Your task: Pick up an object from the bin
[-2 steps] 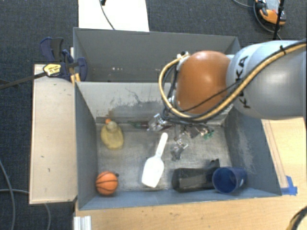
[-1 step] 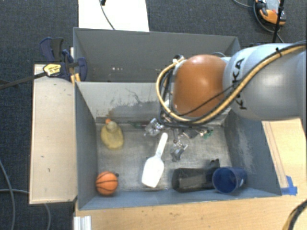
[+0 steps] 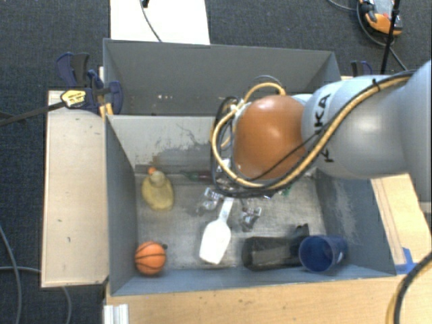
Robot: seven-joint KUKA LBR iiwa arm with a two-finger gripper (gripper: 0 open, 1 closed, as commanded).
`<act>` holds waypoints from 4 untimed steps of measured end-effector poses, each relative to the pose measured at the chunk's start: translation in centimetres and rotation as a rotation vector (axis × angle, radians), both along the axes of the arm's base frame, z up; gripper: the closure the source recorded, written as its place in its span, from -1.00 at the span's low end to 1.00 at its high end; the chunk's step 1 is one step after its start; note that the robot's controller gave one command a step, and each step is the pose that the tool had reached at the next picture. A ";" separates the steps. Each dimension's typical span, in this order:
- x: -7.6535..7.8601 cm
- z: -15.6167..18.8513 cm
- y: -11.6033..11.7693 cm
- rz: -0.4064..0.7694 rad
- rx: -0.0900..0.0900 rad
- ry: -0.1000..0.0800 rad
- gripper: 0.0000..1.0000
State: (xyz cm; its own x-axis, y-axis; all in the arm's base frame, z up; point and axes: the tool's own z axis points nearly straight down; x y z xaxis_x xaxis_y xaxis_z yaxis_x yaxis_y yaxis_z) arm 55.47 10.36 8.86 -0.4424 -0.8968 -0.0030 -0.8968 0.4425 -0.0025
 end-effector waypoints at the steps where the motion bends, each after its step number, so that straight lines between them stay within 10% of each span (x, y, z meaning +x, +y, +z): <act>1: -0.2 -1.6 0.3 0.070 0.003 -0.002 1.00; 4: -0.4 -0.2 0.3 0.066 0.000 0.007 1.00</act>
Offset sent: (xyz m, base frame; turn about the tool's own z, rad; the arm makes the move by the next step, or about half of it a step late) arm 0.0000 0.0000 0.0000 0.0000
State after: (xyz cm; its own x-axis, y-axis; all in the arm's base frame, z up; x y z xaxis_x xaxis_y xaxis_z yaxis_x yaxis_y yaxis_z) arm 55.03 10.64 8.63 -0.3820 -0.9241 -0.0006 -0.9241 0.3820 0.0038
